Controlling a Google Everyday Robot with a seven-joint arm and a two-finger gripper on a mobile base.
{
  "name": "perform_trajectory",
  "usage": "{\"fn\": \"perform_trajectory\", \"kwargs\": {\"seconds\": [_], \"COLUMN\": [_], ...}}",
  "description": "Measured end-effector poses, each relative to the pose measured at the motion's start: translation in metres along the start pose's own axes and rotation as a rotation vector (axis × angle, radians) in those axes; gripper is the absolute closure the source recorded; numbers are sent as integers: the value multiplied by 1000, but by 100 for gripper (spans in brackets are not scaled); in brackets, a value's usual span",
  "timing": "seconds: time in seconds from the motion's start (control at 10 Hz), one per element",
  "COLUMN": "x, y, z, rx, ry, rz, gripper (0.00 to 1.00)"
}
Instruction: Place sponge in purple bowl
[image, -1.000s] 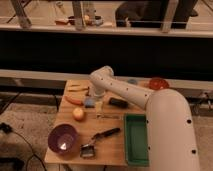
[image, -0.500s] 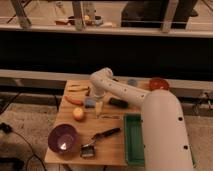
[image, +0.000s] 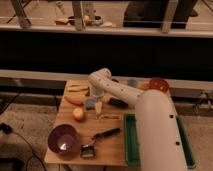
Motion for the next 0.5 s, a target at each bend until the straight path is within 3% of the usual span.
{"fn": "perform_trajectory", "kwargs": {"seconds": [0.3,0.5], "x": [-1,-1], "y": [1,0], "z": [-3,-3], "rx": [-2,-2], "ry": [0,1], "rz": [-2,-3], "gripper": [89,100]}}
